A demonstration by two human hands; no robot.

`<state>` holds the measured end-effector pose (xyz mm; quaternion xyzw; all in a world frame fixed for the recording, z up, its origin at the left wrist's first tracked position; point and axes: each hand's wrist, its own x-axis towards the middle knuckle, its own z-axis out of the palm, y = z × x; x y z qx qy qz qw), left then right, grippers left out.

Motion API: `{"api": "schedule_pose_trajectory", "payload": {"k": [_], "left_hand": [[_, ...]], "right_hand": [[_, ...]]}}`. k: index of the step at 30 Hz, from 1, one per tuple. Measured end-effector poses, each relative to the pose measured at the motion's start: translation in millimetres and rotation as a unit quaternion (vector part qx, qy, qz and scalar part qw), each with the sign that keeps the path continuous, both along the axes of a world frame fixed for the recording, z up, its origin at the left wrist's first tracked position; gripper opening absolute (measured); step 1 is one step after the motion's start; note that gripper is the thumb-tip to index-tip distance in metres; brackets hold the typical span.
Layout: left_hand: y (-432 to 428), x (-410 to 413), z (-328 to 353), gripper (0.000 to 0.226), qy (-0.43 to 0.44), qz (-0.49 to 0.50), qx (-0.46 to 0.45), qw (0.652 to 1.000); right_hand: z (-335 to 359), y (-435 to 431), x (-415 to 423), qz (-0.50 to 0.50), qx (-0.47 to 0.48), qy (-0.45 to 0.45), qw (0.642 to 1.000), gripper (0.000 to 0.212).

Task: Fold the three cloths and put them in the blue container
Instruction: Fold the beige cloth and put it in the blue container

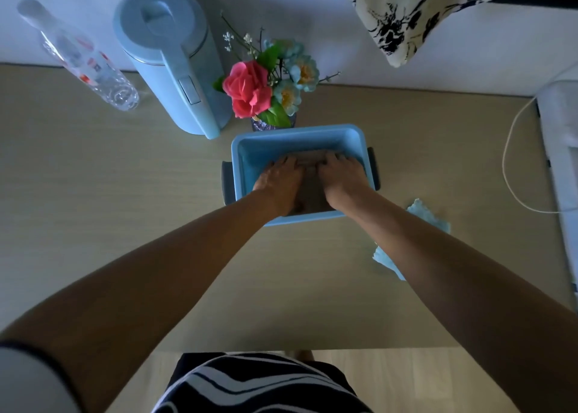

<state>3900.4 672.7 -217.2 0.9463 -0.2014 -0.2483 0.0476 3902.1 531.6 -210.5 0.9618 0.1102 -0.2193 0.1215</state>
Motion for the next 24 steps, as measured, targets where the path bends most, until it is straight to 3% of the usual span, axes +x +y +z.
{"api": "schedule_pose_trajectory", "payload": {"k": [7, 10, 13, 16, 19, 21, 24], "left_hand": [[4.0, 1.8, -11.3, 0.072, 0.024, 0.016, 0.009, 1.000], [7.9, -1.3, -0.3, 0.076, 0.038, 0.081, -0.069, 0.994], [10.2, -11.7, 21.0, 0.075, 0.011, 0.166, -0.205, 0.965], [4.7, -36.0, 52.1, 0.064, -0.054, 0.207, -0.301, 0.929], [-8.9, -74.0, 77.5, 0.051, -0.098, 0.170, -0.368, 0.909], [-17.9, -98.5, 81.2, 0.046, -0.100, 0.144, -0.389, 0.904], [-30.5, -127.3, 74.9, 0.043, -0.067, 0.131, -0.401, 0.904]], "right_hand": [[-3.4, 4.2, 1.0, -0.021, 0.020, 0.018, 0.999, 0.040], [19.9, -1.3, 2.7, -0.085, 0.128, 0.014, 0.988, 0.035], [52.5, -19.2, -8.0, -0.173, 0.295, -0.085, 0.936, 0.039], [78.2, -45.8, -41.1, -0.243, 0.440, -0.246, 0.829, 0.029], [78.4, -74.0, -84.8, -0.344, 0.501, -0.305, 0.733, 0.023], [56.7, -88.4, -111.9, -0.409, 0.491, -0.295, 0.711, 0.023], [4.3, -106.9, -151.8, -0.452, 0.429, -0.240, 0.745, 0.031]]}}
